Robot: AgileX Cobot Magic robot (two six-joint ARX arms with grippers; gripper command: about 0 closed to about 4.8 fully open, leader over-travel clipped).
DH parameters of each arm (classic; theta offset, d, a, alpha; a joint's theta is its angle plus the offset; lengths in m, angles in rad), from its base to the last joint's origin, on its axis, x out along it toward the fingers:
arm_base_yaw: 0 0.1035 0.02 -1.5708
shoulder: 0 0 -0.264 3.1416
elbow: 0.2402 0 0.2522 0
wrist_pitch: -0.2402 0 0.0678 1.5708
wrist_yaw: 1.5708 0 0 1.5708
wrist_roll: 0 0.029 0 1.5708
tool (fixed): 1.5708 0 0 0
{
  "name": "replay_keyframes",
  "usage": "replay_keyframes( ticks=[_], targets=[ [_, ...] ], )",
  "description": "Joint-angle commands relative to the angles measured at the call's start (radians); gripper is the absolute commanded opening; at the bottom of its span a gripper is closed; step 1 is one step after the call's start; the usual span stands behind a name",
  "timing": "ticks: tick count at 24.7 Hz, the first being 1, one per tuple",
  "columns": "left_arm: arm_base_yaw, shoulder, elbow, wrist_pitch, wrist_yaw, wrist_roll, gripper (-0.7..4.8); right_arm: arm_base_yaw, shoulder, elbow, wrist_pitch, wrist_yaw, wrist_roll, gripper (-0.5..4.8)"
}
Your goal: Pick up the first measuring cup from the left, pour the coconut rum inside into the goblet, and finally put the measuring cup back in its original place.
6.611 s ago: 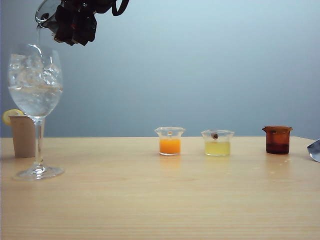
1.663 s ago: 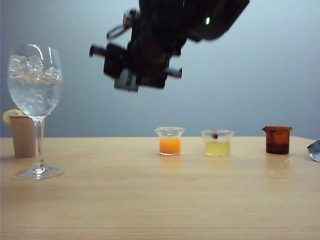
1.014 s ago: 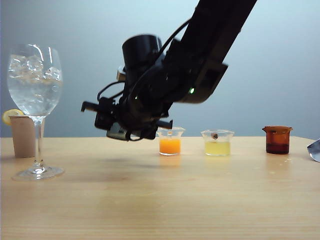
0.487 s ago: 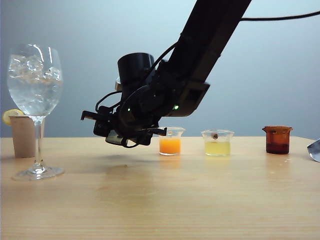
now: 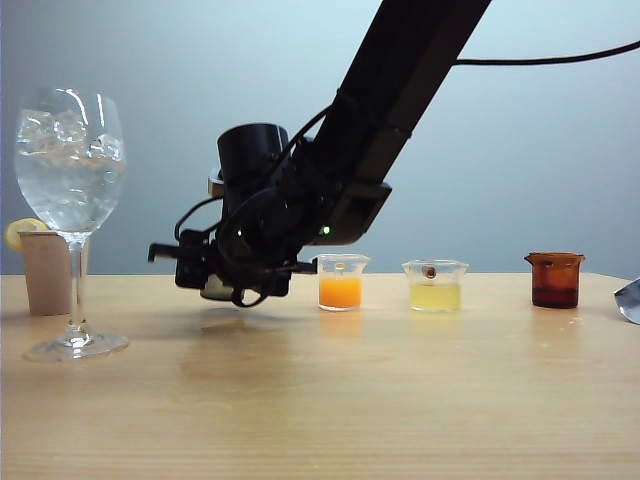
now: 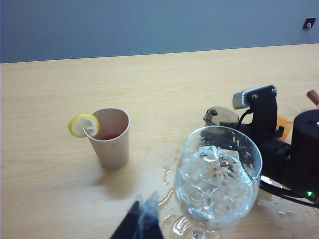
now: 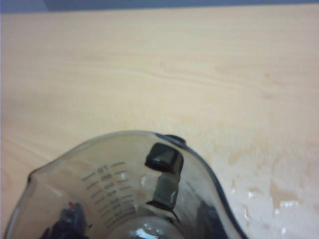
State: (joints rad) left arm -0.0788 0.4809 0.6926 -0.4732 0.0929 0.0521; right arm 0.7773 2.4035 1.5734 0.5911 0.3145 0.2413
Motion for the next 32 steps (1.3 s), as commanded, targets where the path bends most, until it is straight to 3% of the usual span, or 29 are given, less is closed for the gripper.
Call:
replay_keyframes(
  ticks=[1, 10, 12, 13, 15, 31, 32],
  targets=[
    [0.002, -0.001, 0.003, 0.008, -0.002, 0.0, -0.04, 0.001, -0.003, 0.002, -0.021, 0.001, -0.006, 0.84],
    [0.002, -0.001, 0.003, 0.007, -0.002, 0.0, -0.04, -0.014, -0.003, 0.002, -0.033, -0.003, -0.006, 0.87],
    [0.002, -0.001, 0.003, 0.008, -0.002, 0.0, -0.04, -0.014, -0.003, 0.002, -0.033, -0.003, -0.006, 1.67],
    [0.002, -0.001, 0.003, 0.008, -0.002, 0.0, -0.04, -0.013, -0.003, 0.002, -0.033, -0.003, -0.006, 2.91],
    [0.002, -0.001, 0.003, 0.008, -0.002, 0.0, -0.04, -0.013, -0.003, 0.002, -0.033, -0.003, -0.006, 3.82],
    [0.002, -0.001, 0.003, 0.008, -0.002, 0.0, -0.04, -0.013, -0.031, 0.002, -0.049, -0.026, -0.006, 3.83],
    [0.002, -0.001, 0.003, 0.008, -0.002, 0.0, -0.04, -0.014, -0.034, 0.002, -0.053, -0.027, -0.006, 4.0]
  ],
)
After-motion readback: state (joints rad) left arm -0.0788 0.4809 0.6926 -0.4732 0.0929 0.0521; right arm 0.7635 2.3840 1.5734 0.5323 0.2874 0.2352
